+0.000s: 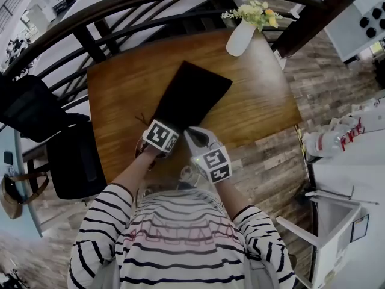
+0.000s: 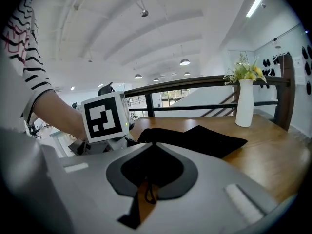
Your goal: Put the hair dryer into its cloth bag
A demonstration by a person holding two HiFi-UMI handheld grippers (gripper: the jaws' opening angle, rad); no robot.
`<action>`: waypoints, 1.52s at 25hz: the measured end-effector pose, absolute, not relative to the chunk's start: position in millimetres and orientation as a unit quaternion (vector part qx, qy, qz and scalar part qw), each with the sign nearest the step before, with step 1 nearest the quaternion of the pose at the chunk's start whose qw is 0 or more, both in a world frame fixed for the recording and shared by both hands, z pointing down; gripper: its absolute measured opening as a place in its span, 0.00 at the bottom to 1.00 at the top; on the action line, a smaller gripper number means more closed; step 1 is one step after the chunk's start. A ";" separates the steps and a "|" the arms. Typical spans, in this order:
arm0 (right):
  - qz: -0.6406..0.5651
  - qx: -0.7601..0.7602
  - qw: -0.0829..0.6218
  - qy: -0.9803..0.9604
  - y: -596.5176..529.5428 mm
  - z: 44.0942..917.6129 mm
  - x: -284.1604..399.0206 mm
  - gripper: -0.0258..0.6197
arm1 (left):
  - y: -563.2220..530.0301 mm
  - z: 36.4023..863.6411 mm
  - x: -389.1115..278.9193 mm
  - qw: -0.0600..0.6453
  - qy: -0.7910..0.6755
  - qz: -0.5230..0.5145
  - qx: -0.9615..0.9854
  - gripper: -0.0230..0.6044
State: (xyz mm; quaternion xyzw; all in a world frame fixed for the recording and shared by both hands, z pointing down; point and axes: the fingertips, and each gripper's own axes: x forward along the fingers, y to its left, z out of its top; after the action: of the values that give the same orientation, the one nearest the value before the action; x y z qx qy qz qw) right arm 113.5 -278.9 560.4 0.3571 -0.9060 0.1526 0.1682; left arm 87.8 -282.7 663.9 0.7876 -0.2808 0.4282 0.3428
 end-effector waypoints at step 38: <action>0.227 0.335 0.144 -0.903 -319.2 575.1 144.6 0.06 | -407.1 678.4 138.1 0.334 -0.323 0.397 0.792 0.25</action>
State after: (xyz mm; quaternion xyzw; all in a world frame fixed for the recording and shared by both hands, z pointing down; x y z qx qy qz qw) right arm 144.6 -319.2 575.1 0.3355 -0.9028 0.2270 0.1442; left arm 138.1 -407.1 678.4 0.7915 -0.3231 0.3970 0.3339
